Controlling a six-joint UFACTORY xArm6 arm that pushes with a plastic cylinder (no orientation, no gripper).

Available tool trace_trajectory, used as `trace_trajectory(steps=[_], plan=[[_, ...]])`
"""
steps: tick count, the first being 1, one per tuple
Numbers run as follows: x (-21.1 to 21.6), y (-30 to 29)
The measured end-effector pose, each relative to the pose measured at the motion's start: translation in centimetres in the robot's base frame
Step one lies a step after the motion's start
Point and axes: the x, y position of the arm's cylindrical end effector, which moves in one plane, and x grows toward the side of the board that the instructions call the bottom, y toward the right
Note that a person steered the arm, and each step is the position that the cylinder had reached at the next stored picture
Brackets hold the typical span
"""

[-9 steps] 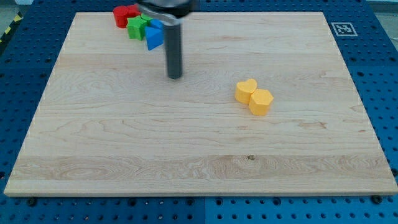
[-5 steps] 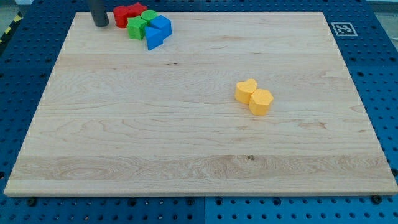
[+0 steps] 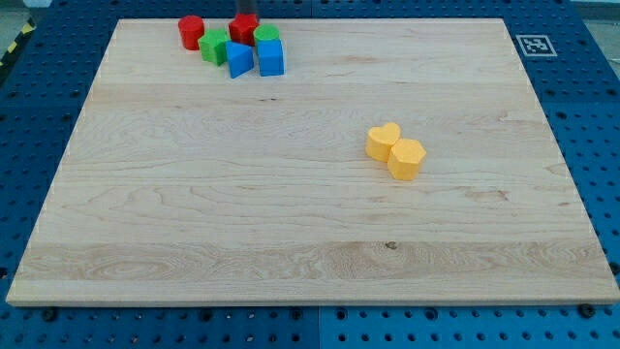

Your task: Push the red circle towards the top right of the yellow heart

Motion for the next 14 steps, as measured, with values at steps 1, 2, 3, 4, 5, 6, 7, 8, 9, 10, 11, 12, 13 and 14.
trace_trajectory(steps=[1, 2, 3, 4, 5, 6, 7, 8, 9, 10, 11, 12, 13, 14], plan=[[0.1, 0.2], [0.0, -1.8], [-0.1, -6.4], [0.0, -12.7], [1.2, -13.9], [2.9, -12.7], [3.0, -10.4], [3.0, -7.0], [3.0, -3.8], [3.0, -3.3], [3.0, -5.6], [1.4, -8.5], [-0.1, -8.2], [-0.1, -6.7]])
